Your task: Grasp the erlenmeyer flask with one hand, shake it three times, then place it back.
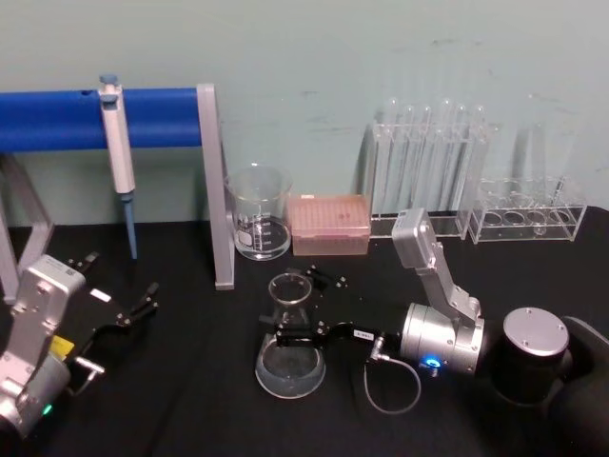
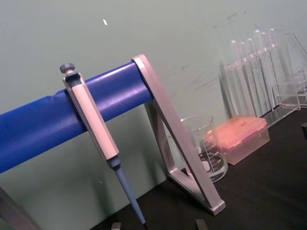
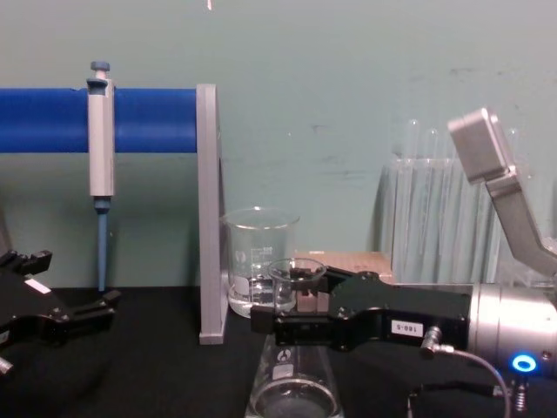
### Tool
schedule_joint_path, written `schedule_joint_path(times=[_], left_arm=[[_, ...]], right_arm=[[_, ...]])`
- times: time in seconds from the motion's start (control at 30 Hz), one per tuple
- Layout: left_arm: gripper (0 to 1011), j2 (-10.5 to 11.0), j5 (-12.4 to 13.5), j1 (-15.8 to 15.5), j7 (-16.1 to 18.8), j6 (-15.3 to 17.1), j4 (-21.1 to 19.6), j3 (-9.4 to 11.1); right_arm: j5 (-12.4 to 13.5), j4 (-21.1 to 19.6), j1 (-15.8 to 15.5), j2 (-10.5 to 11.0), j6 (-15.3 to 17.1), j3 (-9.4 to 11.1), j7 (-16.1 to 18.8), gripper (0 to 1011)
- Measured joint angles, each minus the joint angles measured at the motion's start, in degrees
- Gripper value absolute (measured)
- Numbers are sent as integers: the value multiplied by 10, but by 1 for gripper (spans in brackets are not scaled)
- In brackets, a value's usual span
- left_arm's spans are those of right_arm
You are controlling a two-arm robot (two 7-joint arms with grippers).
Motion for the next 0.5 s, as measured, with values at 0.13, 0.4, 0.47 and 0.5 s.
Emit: schedule_joint_path(times=[0.13,0.4,0.47,0.5], left_arm=[[1001,0,0,0,0,0,0,0],[1001,0,0,0,0,0,0,0],[1001,0,0,0,0,0,0,0],[1001,0,0,0,0,0,0,0]], right_arm=[[0,0,0,0,0,0,0,1000],[0,1,0,0,0,0,0,1000],[0,1,0,0,0,0,0,1000],[0,1,0,0,0,0,0,983]])
